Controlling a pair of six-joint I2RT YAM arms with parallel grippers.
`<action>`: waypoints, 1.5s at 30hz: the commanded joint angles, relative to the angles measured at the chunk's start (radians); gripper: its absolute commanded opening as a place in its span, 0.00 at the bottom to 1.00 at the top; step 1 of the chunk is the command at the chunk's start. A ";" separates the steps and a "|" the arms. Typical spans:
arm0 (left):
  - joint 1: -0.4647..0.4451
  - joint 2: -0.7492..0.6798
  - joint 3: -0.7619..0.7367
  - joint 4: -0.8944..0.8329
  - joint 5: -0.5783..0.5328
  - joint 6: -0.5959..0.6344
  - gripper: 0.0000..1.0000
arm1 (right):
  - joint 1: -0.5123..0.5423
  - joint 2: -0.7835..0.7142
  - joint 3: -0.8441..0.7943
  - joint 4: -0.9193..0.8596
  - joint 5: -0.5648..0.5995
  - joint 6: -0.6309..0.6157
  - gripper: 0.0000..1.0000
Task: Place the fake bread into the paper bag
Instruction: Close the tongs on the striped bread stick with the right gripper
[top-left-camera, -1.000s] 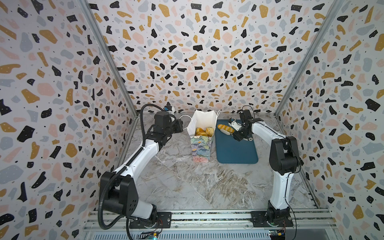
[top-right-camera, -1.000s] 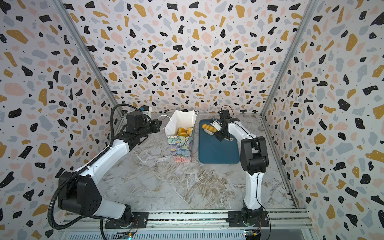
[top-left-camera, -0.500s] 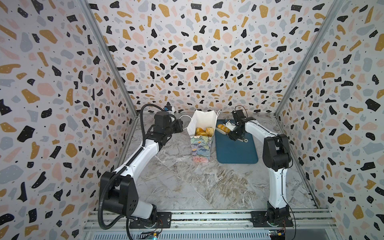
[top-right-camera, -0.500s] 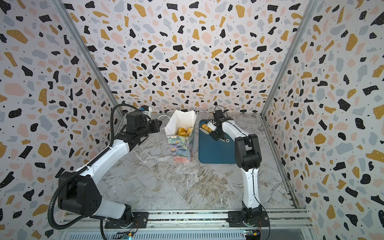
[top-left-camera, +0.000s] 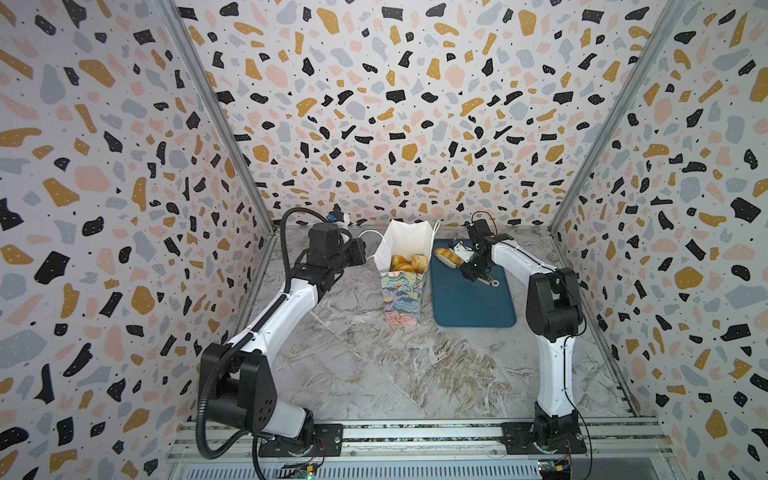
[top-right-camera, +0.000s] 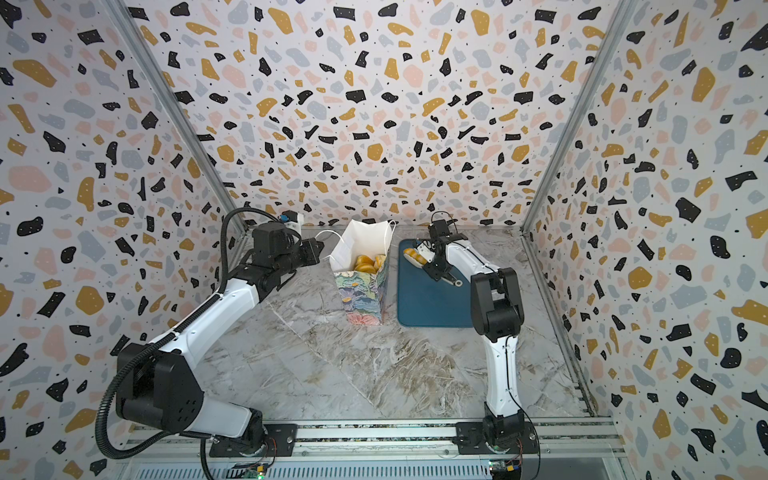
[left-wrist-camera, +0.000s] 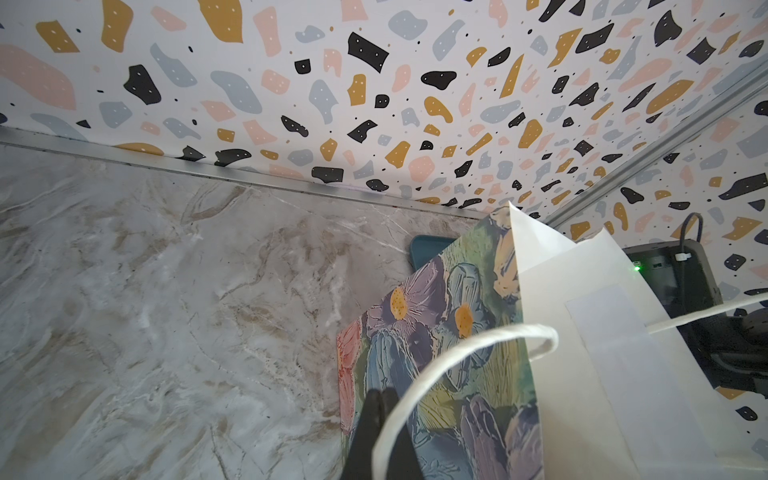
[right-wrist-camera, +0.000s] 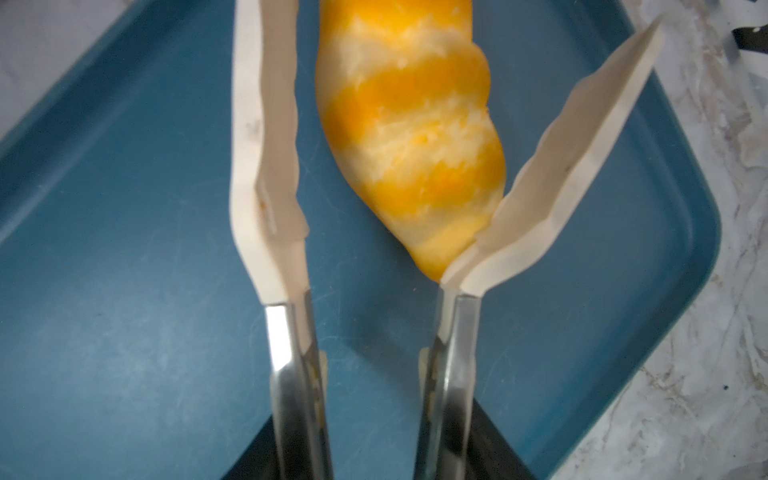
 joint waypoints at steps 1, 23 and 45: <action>0.004 0.001 0.023 0.013 0.004 0.013 0.00 | -0.006 -0.059 0.033 -0.018 0.039 -0.003 0.52; 0.004 0.005 0.021 0.013 0.004 0.014 0.00 | -0.012 -0.062 0.019 -0.015 0.055 -0.008 0.48; 0.004 -0.001 0.021 0.013 0.006 0.012 0.00 | 0.061 -0.117 -0.050 -0.036 0.082 0.034 0.26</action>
